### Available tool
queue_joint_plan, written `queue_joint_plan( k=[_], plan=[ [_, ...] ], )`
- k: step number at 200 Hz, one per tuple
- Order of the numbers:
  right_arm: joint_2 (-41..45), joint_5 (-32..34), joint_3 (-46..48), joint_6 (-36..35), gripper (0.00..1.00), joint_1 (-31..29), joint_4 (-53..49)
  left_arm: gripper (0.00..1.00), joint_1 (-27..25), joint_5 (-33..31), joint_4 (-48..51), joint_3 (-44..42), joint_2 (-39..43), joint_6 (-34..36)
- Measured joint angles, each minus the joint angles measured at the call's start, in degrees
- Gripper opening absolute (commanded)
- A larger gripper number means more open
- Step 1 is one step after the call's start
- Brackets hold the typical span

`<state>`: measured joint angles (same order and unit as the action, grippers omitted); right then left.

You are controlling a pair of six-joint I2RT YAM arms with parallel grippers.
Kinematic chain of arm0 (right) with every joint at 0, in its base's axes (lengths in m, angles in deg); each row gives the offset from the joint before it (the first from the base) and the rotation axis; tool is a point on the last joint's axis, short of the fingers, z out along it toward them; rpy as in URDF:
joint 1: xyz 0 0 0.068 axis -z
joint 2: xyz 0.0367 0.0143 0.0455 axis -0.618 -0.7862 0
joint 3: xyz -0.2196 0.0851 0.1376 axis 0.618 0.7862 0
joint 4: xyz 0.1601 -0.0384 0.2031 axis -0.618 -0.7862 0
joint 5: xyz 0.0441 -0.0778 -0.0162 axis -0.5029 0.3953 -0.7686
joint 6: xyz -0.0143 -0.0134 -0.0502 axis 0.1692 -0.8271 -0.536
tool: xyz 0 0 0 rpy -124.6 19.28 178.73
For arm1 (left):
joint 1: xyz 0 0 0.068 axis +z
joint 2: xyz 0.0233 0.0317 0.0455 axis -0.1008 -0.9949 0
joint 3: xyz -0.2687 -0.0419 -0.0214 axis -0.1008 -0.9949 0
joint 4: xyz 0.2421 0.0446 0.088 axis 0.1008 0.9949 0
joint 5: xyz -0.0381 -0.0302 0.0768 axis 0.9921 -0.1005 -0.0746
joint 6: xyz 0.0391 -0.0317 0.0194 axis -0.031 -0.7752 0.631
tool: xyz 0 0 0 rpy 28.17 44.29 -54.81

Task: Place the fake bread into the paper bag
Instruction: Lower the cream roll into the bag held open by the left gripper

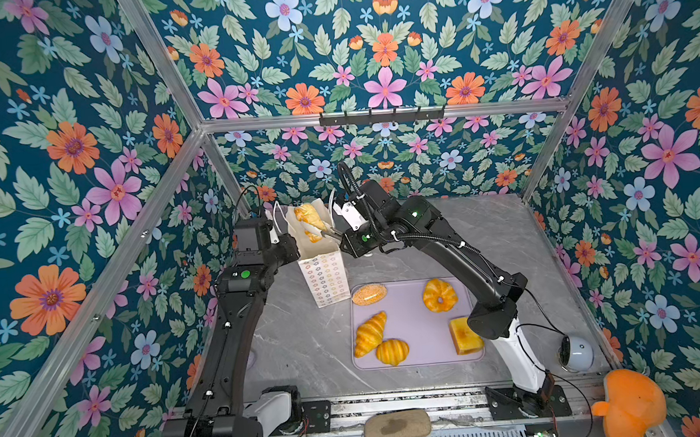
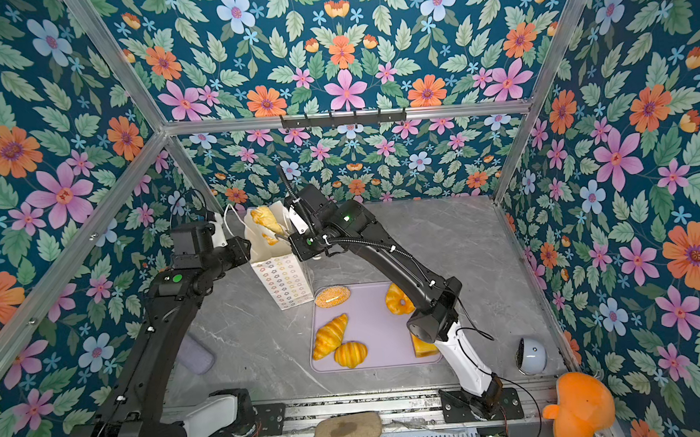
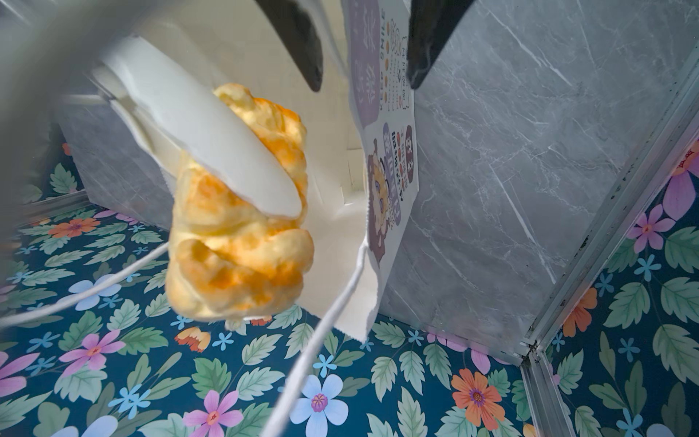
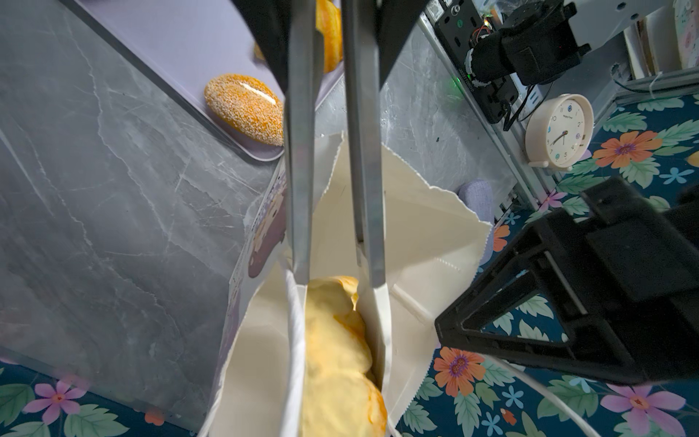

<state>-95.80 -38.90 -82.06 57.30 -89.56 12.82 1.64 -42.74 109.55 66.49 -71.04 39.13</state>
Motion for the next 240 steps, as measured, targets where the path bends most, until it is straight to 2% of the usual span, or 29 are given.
queue_joint_plan(
  k=[105,240],
  plan=[
    [-0.11,4.46,0.02,0.2,0.22,-2.21,-2.69,0.39,-0.44,2.1,-0.59,-0.98,-0.31,-1.07],
    [0.0,5.22,-0.13,0.17,0.33,-3.69,-2.97,0.39,-1.22,2.58,-1.29,-0.98,-0.35,-1.44]
  ],
)
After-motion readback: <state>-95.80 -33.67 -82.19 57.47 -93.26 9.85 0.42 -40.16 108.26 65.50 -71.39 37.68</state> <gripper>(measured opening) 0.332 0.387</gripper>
